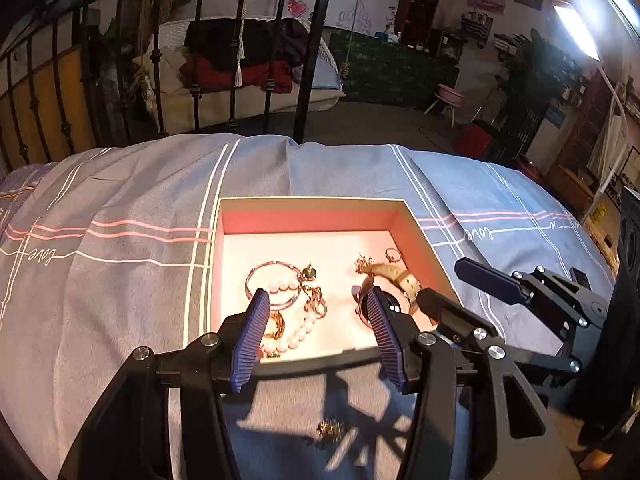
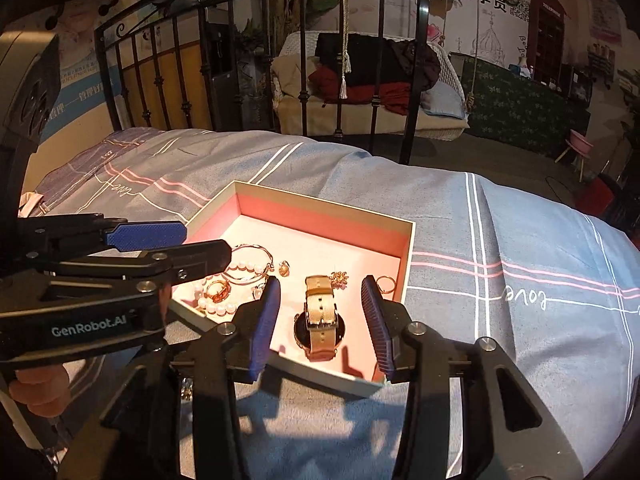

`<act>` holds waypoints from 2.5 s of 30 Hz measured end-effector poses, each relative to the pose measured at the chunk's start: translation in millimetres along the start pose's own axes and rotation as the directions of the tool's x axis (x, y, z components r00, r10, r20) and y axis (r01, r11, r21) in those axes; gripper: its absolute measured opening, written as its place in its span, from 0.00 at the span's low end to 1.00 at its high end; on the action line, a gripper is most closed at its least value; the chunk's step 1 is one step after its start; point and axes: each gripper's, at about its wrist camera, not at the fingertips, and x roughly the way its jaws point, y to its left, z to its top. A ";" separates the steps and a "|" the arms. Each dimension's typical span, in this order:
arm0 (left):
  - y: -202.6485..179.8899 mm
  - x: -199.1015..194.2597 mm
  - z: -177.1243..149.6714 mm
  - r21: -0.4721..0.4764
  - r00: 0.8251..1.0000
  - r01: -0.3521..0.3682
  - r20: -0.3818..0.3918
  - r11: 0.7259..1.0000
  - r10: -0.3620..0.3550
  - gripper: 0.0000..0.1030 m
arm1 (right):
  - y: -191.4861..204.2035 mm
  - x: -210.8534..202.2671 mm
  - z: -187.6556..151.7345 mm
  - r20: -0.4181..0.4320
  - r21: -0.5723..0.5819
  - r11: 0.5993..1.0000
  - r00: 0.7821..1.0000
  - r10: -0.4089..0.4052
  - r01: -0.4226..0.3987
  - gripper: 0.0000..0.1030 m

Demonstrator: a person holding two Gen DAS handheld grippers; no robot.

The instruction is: Organize jewelry

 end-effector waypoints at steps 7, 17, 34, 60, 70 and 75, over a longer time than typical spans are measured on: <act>-12.9 -4.4 -59.2 0.068 0.998 0.016 -0.062 0.998 -0.012 0.51 | 1.2 -36.1 -63.1 -0.038 0.058 0.998 0.999 0.024 -0.022 0.48; -12.7 25.4 -72.7 0.065 0.990 -0.021 -0.135 0.998 0.030 0.37 | 19.4 -23.5 -89.3 -0.143 0.042 0.998 0.988 0.061 -0.056 0.48; -15.0 -7.5 -62.7 0.055 0.998 0.035 -0.062 0.998 -0.031 0.16 | 32.6 -18.2 -73.6 -0.124 0.009 0.993 0.986 0.114 -0.114 0.02; -1.8 43.5 29.0 -0.006 0.998 -0.054 -0.041 0.999 0.054 0.16 | -1.8 12.3 14.9 0.041 0.033 0.999 0.999 0.003 -0.004 0.02; 3.9 63.7 26.5 -0.012 0.993 -0.074 -0.088 0.997 0.072 0.16 | -5.0 25.5 11.5 0.012 0.036 0.999 1.000 0.008 -0.008 0.02; 3.3 66.0 25.3 -0.011 0.993 -0.070 -0.101 0.997 0.069 0.18 | -4.8 27.1 10.6 -0.003 0.029 0.999 1.000 0.013 -0.013 0.02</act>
